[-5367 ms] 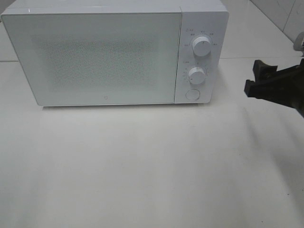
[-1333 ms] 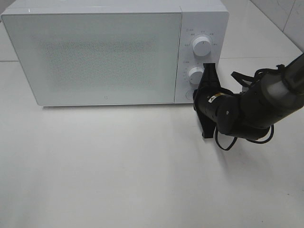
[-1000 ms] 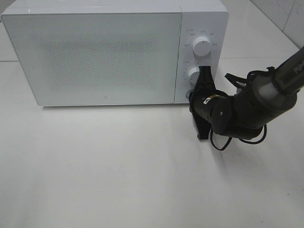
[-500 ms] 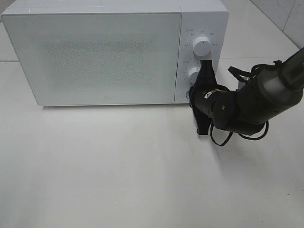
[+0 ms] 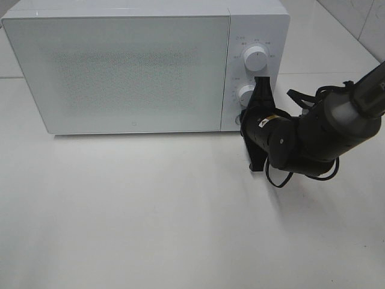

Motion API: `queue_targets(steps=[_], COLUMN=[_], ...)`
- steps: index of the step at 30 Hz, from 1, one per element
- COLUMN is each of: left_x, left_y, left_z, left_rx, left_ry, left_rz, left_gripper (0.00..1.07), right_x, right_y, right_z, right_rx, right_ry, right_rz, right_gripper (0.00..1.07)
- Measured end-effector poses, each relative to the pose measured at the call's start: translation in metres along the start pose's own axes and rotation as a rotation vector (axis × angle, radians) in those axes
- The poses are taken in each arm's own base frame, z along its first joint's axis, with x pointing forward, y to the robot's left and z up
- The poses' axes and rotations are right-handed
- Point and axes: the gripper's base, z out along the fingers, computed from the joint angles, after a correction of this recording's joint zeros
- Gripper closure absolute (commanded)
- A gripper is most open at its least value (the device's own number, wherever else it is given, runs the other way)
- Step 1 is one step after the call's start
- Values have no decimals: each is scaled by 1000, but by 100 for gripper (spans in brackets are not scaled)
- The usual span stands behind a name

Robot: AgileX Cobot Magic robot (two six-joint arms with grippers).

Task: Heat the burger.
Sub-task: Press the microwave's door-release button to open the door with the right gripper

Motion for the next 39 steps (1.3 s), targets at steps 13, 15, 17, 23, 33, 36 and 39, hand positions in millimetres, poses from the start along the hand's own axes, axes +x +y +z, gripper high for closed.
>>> queue_targets(steps=[13,15,17,23,33,36,39], left_x=[0,0,0,0,0,0,0], left_y=[0,0,0,0,0,0,0], left_z=[0,0,0,0,0,0,0], left_rx=[0,0,0,0,0,0,0], left_ry=[0,0,0,0,0,0,0], left_rz=[0,0,0,0,0,0,0], left_gripper=[9,9,9,9,9,9,9], right_x=[4,4,4,5,7,7,7], right_y=[-8,-8,-9,-10,-10,-10,-10], right_z=[10,13,14,15,15,15,14], right_rx=[-56,-58,-57,-54,-56,-54,-50], right_ry=[-19,-24,-27,-31,-38,-39,-40], right_rz=[5,13,15,-7,-1,0,3], right_gripper=[107,107,107,107,107,107,107])
